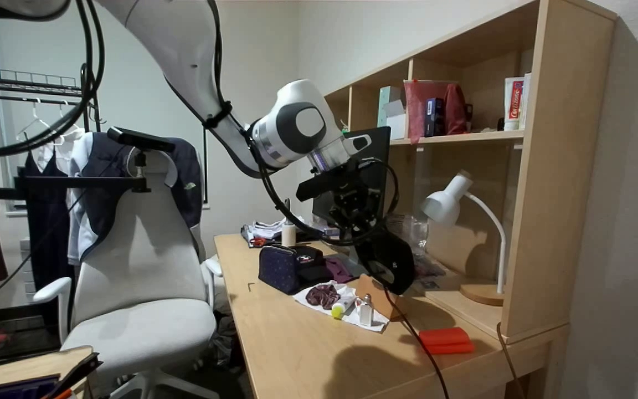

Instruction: Move the black cap to the left side of the desk

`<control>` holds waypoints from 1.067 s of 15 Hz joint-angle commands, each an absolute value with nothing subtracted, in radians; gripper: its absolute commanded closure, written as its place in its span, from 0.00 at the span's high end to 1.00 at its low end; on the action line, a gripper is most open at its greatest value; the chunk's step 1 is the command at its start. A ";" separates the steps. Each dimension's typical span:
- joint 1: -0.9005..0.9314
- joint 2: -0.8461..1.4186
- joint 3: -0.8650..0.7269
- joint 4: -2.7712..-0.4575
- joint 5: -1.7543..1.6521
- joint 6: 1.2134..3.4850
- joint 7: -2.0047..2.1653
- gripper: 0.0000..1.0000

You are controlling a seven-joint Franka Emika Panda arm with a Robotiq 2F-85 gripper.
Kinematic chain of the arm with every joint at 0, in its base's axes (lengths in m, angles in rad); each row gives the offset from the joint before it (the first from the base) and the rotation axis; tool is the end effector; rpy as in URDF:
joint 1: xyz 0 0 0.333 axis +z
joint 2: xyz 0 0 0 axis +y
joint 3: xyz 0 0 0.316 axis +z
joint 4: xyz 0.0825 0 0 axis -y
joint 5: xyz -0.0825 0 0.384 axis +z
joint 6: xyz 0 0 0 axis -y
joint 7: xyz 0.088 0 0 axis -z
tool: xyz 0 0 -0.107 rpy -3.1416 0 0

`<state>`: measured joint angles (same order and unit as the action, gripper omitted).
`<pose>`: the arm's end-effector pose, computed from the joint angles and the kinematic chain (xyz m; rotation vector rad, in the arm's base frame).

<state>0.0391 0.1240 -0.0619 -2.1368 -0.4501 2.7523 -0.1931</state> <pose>0.5954 0.0050 0.3996 2.6450 0.7439 0.6300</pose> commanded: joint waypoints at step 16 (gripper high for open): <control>0.097 -0.237 -0.003 -2.191 -0.246 2.407 -0.418 0.09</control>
